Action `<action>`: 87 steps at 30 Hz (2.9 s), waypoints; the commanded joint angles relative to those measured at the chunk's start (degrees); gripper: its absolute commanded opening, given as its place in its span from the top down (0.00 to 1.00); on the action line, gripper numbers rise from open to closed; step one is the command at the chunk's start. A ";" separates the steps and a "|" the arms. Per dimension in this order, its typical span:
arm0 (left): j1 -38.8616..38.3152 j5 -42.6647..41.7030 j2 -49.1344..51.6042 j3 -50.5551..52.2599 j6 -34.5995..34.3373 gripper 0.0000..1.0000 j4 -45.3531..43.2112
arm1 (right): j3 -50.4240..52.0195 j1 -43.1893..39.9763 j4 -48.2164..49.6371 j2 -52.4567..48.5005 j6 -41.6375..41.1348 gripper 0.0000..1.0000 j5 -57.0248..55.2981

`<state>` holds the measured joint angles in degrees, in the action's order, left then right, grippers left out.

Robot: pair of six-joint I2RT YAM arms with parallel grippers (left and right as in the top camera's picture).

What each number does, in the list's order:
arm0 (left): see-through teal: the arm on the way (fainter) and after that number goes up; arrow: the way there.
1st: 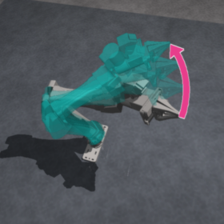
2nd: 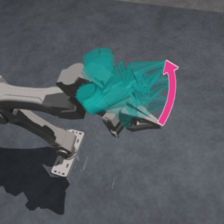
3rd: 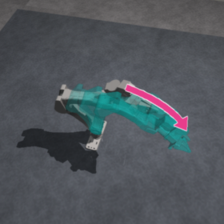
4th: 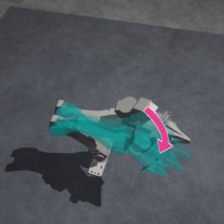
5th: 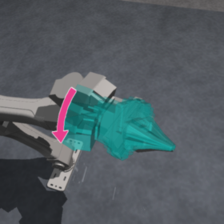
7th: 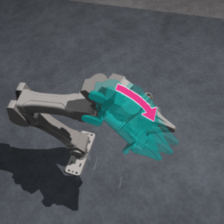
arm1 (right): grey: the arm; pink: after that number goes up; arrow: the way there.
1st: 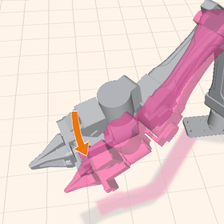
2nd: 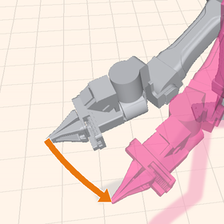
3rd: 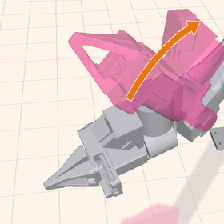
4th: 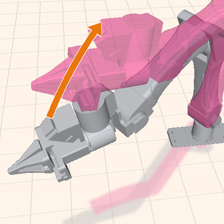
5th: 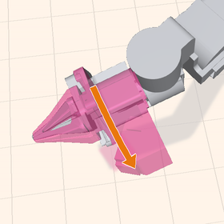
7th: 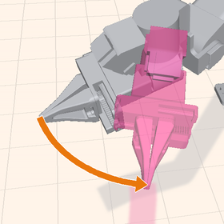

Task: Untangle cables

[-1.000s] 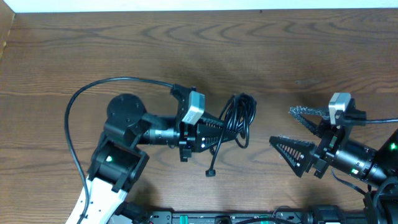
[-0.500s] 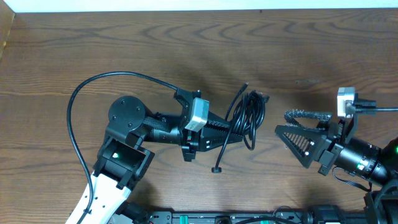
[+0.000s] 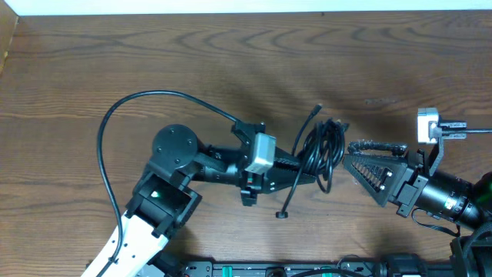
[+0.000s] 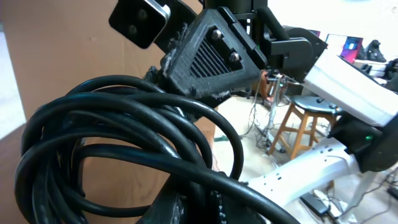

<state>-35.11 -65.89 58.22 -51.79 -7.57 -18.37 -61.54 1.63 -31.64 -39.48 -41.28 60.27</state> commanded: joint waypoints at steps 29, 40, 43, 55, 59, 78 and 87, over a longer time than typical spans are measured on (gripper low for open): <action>-4.90 10.01 3.02 -1.36 12.07 0.93 -2.89 | -0.59 -0.02 0.15 -3.98 -0.20 0.99 -0.59; -4.81 10.05 3.08 -1.36 10.69 0.44 -3.87 | -0.59 -0.02 0.17 -4.02 7.34 0.99 -0.76; -4.26 10.10 3.04 -1.36 7.08 0.33 -3.87 | -0.59 -0.02 0.11 -4.02 14.53 0.99 -0.74; -0.96 10.08 3.10 -1.36 -20.17 0.30 -3.85 | -0.59 -0.02 0.17 -4.02 30.47 0.99 -0.63; -0.96 10.08 3.21 -1.36 -25.97 0.30 -3.85 | -0.59 -0.02 0.20 -4.02 32.35 0.99 0.33; -5.35 16.96 6.47 -1.36 -28.37 0.32 -3.67 | -0.59 -0.02 1.01 -4.00 32.61 0.99 2.73; -5.35 19.06 6.47 -1.36 -28.57 0.80 -5.38 | -0.59 -0.02 0.52 -4.02 32.70 0.99 3.08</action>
<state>-40.58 -49.04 64.88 -51.79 -36.60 -23.40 -61.87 1.58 -31.27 -43.88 -9.74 61.47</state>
